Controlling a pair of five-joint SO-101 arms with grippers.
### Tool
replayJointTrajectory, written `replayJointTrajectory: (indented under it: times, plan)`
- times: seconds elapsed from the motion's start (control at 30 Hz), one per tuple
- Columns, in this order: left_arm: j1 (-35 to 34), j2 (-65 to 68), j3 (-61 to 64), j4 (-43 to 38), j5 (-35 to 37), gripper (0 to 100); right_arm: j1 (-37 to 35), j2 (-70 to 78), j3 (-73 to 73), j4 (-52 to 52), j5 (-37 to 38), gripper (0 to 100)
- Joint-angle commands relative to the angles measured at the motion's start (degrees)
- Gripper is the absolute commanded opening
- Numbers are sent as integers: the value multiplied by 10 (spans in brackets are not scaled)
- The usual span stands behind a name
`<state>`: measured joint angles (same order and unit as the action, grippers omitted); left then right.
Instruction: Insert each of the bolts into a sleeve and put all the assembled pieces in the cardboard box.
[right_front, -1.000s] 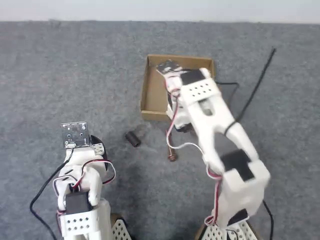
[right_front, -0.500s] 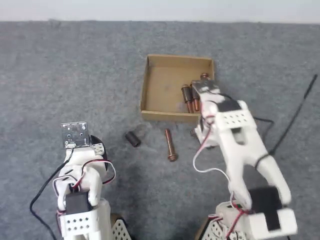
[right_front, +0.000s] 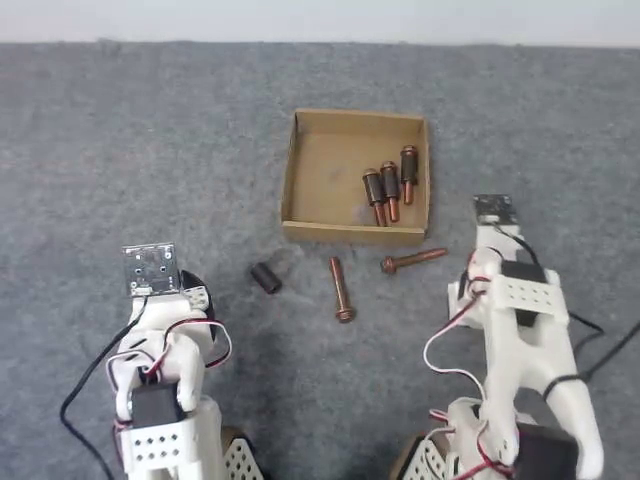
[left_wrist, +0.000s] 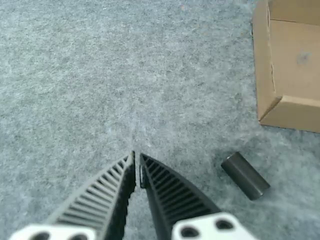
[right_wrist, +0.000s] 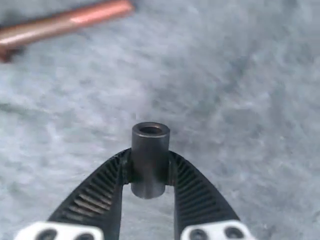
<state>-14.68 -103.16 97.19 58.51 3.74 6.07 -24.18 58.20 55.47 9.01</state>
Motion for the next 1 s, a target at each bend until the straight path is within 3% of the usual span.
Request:
replayJointTrajectory:
  times: [0.0, 0.33, 0.7, 0.97]
  plan:
    - [16, -13, -7, -10, -4, 12, 35, -29, 10, -27, 30, 7]
    - [84, -13, -14, -8, -24, 12, 44, -28, 25, -54, 50, 7]
    - [110, -9, -189, 133, -47, 12, 44, -28, 25, -54, 52, 7]
    - [111, 187, -322, 113, -47, 12, 44, -28, 25, -54, 52, 7]
